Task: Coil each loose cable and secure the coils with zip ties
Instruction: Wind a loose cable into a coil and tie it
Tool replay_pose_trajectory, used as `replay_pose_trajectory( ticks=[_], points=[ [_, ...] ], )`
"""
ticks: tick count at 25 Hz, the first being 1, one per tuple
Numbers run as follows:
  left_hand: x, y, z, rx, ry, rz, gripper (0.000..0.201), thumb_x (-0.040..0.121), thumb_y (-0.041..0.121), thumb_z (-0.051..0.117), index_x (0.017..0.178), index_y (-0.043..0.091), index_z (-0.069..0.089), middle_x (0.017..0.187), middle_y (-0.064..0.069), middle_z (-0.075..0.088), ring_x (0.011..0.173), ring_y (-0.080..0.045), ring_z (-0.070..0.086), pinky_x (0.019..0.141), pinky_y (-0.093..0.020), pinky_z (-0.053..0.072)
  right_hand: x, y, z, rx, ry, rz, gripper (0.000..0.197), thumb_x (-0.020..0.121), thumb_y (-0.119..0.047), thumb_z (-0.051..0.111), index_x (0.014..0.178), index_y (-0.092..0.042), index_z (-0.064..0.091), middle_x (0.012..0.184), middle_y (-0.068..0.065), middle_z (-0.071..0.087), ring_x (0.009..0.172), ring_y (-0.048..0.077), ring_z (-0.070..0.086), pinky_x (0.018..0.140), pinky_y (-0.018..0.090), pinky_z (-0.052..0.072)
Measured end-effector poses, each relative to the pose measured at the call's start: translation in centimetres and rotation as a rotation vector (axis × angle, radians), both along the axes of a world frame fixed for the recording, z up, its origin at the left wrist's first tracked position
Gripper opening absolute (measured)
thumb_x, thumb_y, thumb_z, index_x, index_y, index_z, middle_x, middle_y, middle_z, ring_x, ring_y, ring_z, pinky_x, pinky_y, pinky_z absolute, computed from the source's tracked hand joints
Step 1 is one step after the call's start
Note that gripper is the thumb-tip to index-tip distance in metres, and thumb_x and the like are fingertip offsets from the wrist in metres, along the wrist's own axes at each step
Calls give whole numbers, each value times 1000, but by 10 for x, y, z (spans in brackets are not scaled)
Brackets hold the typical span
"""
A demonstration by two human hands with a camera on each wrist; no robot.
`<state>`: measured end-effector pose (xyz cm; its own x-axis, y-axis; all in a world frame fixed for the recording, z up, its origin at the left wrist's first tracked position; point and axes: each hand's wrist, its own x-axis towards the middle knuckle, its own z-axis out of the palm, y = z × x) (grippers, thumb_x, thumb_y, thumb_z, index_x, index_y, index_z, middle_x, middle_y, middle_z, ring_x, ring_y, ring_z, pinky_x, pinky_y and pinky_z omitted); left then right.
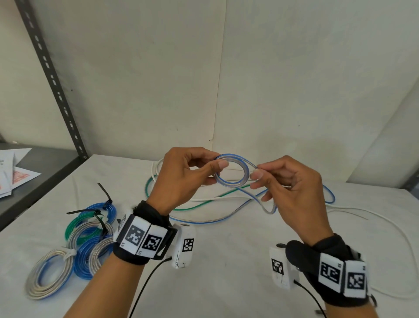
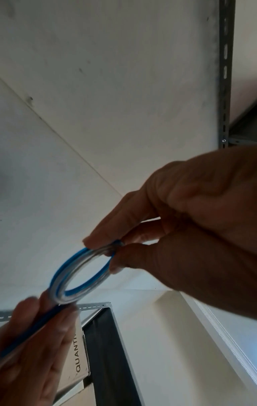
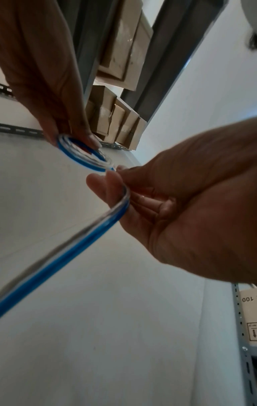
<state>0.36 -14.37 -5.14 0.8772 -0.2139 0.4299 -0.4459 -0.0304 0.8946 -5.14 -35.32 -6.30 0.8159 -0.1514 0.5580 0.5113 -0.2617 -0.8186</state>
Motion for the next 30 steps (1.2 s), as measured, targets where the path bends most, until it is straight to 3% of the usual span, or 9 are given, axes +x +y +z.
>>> replay_pose_trajectory(
  ticks=[3,7,11,15,18,20,24,26,30],
  points=[
    [0,0,1,-90,69,-18,14,89,13,73,94,-1,76,77,-16,71,72,-16,68,70,-35,63,0,12,-2,97,3,45,15,80,-21,76,87,-11,68,83,5,77,77,22,76,55,34,60],
    [-1,-1,3,-150,114,-40,13,89,12,71,92,0,74,77,-15,71,73,-18,68,71,-36,63,0,26,-7,225,-7,53,15,79,-12,77,89,-11,67,87,8,78,81,26,76,57,31,59],
    [1,4,2,-122,180,-123,16,89,9,70,96,-5,72,81,-18,72,78,-23,70,73,-36,63,2,27,-11,235,-24,11,13,81,-19,75,92,-15,70,90,6,78,85,24,76,61,28,58],
    [2,6,-1,163,118,-182,21,84,10,79,105,6,76,89,-16,76,84,-32,74,75,-39,64,4,13,-9,-45,-4,15,12,87,-14,76,94,-24,77,91,-6,78,86,15,73,66,34,57],
    [2,4,-5,415,-20,-168,16,80,19,85,94,14,81,79,0,77,78,-19,75,77,-29,60,4,-1,-10,-309,39,52,15,88,-15,75,97,-27,79,92,-12,76,89,14,71,68,33,53],
    [0,2,-6,464,-35,-175,16,78,20,86,93,15,81,77,3,77,75,-12,74,76,-25,59,3,-7,-10,-389,62,69,17,89,-19,75,98,-33,79,92,-12,74,89,16,69,70,34,52],
    [-3,-1,-4,385,-12,-148,15,78,16,86,90,11,80,74,-5,76,74,-26,75,75,-42,61,2,-12,-3,-363,54,81,14,88,-20,74,98,-29,79,92,-12,76,86,12,70,69,22,50],
    [-2,2,-1,288,46,-117,15,77,12,86,89,7,79,76,-13,75,75,-32,75,75,-44,63,0,-20,3,-277,43,57,14,86,-17,76,96,-26,79,85,-10,76,73,7,67,65,18,49],
    [-1,4,1,181,75,-98,14,78,8,84,90,3,79,78,-16,75,71,-20,71,73,-38,64,-4,-23,7,-291,6,-45,9,85,-16,78,88,-25,77,74,-12,71,58,9,57,57,18,45]
  ],
)
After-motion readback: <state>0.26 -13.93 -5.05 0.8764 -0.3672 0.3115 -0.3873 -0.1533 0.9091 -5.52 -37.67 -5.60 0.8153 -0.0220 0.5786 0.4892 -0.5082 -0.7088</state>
